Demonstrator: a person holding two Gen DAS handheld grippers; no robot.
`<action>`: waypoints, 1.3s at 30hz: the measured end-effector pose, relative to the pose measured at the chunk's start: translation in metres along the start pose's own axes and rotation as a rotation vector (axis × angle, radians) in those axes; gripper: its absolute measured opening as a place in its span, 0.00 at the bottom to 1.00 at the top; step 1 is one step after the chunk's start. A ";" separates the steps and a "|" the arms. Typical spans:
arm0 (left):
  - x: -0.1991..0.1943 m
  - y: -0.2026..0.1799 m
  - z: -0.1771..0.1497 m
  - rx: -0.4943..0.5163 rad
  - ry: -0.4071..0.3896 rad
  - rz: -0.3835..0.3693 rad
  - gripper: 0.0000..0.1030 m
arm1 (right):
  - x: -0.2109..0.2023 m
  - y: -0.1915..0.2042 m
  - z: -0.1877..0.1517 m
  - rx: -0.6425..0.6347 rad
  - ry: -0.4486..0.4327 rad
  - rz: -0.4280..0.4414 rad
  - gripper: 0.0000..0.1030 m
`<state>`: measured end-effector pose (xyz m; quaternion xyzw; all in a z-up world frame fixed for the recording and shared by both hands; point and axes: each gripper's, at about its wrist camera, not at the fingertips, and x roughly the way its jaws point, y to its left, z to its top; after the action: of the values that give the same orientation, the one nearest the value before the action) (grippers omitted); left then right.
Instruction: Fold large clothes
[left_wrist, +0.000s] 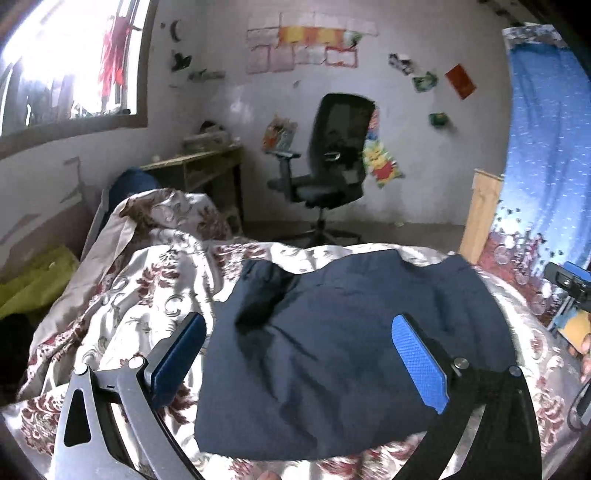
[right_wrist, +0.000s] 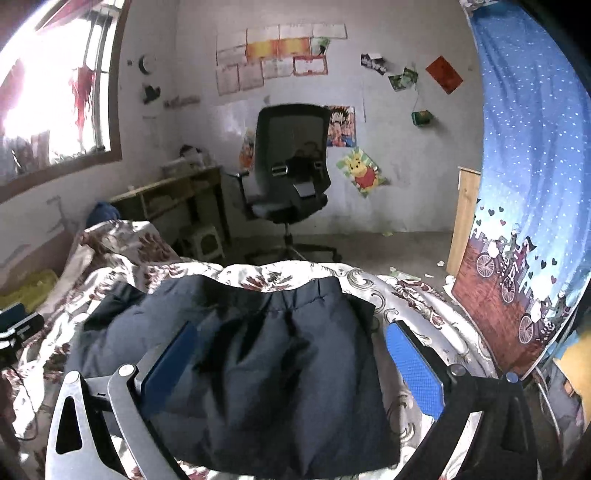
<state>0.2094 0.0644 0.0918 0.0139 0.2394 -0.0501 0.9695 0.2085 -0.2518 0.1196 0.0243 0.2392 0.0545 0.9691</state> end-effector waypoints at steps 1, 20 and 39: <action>-0.006 -0.004 -0.001 0.001 -0.010 -0.010 0.96 | -0.009 0.001 -0.001 0.002 -0.013 0.002 1.00; -0.088 -0.014 -0.019 0.031 -0.164 -0.016 0.96 | -0.106 0.037 -0.027 -0.065 -0.181 0.063 1.00; -0.083 -0.022 -0.104 0.129 -0.123 -0.135 0.96 | -0.104 0.065 -0.111 -0.086 -0.109 0.080 1.00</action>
<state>0.0858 0.0549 0.0381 0.0568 0.1762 -0.1315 0.9739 0.0587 -0.1976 0.0740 -0.0048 0.1822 0.1021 0.9779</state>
